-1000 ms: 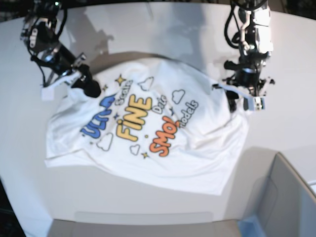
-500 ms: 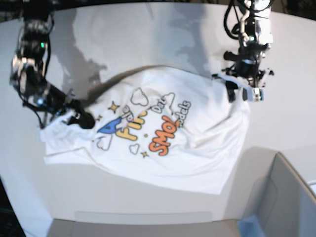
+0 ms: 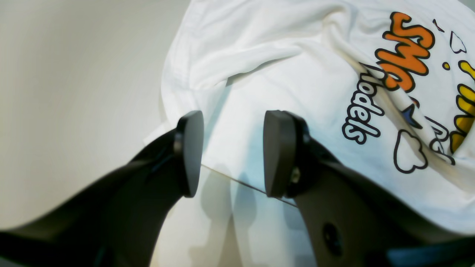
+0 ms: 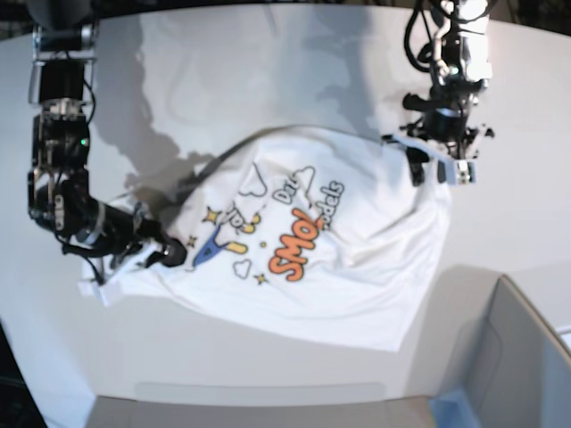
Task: Layout the t-shirt on the table in an organized manner, then fold the t-shirt properly
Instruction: 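Drag the pinched shoulder edge with the right gripper across the shirt, then release the fabric and lift both grippers away from the shirt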
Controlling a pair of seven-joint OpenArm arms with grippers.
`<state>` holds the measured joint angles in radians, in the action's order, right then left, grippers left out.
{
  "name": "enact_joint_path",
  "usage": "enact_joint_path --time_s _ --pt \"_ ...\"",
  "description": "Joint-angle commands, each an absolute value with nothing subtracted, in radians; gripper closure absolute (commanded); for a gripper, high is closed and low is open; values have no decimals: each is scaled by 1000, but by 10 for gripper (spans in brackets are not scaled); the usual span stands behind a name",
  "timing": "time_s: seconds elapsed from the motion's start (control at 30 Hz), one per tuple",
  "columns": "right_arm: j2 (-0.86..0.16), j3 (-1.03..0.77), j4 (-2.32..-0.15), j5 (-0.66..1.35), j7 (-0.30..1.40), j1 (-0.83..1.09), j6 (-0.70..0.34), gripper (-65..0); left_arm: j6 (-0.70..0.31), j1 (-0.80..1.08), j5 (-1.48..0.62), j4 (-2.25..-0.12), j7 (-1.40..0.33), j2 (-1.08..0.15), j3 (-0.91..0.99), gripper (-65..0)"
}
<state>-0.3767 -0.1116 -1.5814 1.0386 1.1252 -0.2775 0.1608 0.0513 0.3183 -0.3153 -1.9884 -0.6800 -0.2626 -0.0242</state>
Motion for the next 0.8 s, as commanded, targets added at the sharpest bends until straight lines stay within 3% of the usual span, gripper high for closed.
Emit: enact_joint_path --time_s 0.0,0.2,0.3,0.4,0.77 --pt "-386 -119 -1600 1050 1115 -300 156 -80 50 315 -314 -2006 -656 -269 -24 -252" --pt "-386 -120 -1600 1050 1119 -298 157 -421 50 315 -314 -2006 -656 -269 -25 -252" --pt "-386 -120 -1603 1052 1121 -297 156 -524 50 315 -314 -2006 -656 -269 -25 -252" --pt "-386 -120 -1641 1052 1118 -291 156 -549 50 326 -314 -2006 -656 -271 -25 -252" --pt "-390 -294 -1741 1055 1122 -162 156 -477 45 338 -314 -2018 -656 -271 -25 -252"
